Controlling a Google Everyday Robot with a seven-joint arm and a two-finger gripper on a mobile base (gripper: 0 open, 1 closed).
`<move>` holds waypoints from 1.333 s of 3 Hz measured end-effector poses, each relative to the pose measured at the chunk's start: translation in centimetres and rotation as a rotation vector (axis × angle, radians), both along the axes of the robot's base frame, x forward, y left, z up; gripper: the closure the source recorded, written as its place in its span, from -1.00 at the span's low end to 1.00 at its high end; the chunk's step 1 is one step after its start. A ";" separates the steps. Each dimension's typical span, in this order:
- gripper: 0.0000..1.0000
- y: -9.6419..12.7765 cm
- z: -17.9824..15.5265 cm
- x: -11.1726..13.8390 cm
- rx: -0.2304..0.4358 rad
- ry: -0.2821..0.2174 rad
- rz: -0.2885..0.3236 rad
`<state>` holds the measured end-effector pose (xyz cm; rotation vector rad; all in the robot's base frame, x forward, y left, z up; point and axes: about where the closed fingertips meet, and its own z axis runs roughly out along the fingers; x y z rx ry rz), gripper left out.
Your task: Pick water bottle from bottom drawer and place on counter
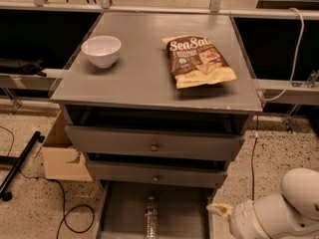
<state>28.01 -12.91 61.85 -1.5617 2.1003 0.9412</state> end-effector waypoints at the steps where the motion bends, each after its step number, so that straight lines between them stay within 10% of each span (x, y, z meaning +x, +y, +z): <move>1: -1.00 0.0 -2.8 -0.3 -0.029 0.057 -0.012; 4: -1.00 0.4 -8.3 1.0 0.054 0.143 -0.064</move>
Offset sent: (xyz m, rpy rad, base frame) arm 0.0201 -0.0081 -0.0933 0.0230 0.1611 -0.0835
